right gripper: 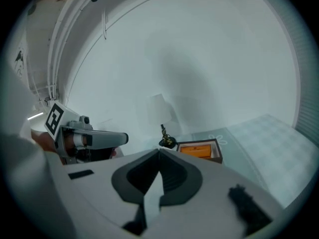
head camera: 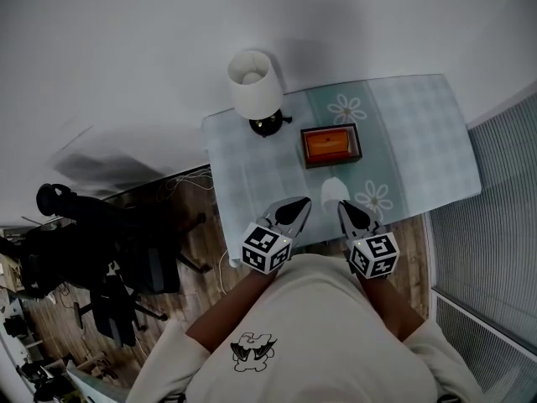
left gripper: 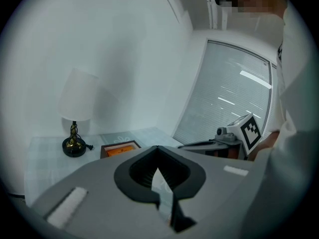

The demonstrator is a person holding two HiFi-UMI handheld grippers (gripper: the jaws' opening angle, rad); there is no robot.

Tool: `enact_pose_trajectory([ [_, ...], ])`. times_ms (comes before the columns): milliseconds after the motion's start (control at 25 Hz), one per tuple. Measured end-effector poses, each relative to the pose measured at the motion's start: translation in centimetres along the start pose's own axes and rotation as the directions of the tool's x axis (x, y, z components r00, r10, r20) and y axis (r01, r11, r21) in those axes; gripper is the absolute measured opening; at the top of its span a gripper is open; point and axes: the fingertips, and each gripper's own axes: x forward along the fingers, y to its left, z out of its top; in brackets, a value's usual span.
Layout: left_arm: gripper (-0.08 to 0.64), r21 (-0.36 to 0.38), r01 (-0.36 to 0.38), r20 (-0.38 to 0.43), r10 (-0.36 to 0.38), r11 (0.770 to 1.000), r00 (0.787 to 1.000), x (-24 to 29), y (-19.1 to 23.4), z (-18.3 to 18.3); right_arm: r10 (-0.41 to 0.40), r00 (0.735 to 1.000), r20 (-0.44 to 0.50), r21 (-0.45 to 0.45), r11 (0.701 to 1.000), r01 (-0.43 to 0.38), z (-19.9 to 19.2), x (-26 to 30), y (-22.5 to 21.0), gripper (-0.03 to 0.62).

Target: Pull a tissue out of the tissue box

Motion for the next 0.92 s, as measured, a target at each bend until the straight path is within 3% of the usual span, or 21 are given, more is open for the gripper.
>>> enact_pose_trajectory([
  [920, 0.005, -0.035, 0.014, 0.003, -0.014, 0.999, 1.000, -0.37, -0.16, -0.51, -0.016, 1.000, -0.020, 0.004, 1.000, 0.016, -0.70, -0.02, 0.30, 0.014],
])
